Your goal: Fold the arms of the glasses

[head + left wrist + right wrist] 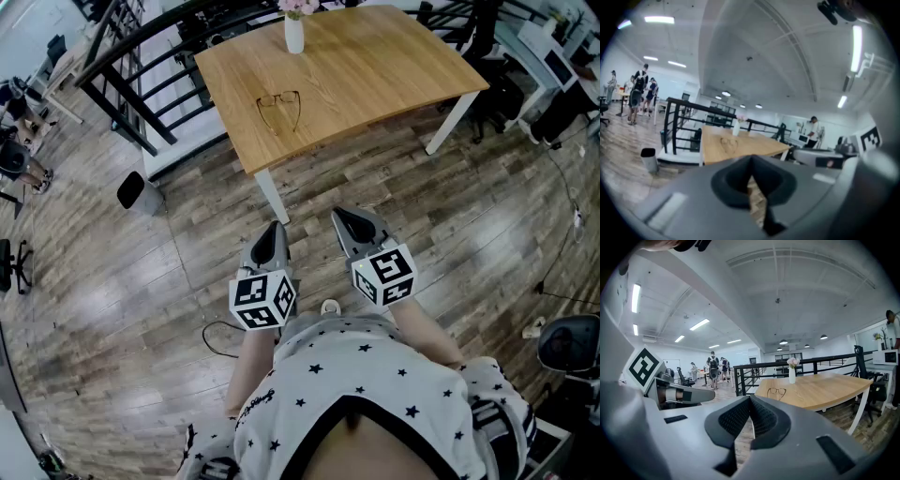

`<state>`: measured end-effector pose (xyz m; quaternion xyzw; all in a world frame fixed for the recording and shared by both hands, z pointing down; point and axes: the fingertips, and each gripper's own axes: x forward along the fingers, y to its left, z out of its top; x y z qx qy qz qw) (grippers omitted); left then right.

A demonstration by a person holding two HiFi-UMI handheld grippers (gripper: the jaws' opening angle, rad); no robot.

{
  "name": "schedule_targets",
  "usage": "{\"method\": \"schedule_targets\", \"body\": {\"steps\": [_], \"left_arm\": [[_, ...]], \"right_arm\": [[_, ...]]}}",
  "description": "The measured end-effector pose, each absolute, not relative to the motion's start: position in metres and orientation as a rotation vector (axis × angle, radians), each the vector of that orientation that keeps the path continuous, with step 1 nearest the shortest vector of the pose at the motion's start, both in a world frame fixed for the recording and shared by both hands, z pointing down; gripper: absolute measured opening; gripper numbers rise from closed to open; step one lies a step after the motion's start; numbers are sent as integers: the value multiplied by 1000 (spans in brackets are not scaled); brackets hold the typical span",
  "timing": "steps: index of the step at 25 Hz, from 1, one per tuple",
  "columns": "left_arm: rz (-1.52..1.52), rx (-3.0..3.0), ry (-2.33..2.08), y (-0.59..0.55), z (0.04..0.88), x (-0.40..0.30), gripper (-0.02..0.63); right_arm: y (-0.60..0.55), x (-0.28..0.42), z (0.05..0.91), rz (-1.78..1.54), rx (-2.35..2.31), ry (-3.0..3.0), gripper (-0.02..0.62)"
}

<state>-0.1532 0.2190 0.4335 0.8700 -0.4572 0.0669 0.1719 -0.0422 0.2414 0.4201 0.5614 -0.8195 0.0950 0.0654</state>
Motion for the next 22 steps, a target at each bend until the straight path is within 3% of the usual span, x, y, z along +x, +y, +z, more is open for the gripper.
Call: {"method": "schedule_targets", "body": {"steps": [22], "left_arm": [[191,2446,-1315,227,433,-133,6]], "right_arm": [[249,-33,423,305,1573,-2514,18]]}}
